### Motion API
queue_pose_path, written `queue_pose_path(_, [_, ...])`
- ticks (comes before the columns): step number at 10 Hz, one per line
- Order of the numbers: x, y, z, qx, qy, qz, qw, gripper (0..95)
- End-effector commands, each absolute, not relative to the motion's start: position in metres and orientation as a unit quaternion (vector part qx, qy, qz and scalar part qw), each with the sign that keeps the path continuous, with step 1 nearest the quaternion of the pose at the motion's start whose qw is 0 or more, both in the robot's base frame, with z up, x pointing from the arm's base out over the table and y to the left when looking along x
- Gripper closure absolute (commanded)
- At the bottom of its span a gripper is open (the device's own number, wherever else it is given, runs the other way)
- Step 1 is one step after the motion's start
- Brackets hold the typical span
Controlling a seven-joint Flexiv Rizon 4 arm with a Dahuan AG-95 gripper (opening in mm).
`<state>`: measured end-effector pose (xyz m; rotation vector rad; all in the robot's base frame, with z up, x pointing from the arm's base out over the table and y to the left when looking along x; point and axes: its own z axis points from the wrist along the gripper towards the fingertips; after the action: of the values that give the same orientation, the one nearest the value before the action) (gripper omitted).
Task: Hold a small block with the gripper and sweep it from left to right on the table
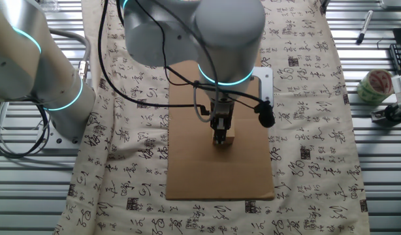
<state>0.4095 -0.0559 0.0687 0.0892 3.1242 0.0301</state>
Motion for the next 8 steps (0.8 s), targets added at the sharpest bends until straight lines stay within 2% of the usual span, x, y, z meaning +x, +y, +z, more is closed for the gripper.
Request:
queue_pose_path(1, [0.4088,-0.0561,0.0686,0.039,0.999,0.017,0.010,19.0])
queue_pose_path(3, [0.4088,-0.0561,0.0686,0.049,0.998,0.027,0.011,19.0])
queue_pose_path(5, [0.4088,-0.0560,0.0686,0.059,0.995,0.077,0.010,19.0])
queue_pose_path(6, [0.4088,-0.0560,0.0686,0.059,0.995,0.082,0.009,19.0])
queue_pose_path(8, [0.4088,-0.0560,0.0686,0.041,0.998,0.045,0.009,19.0])
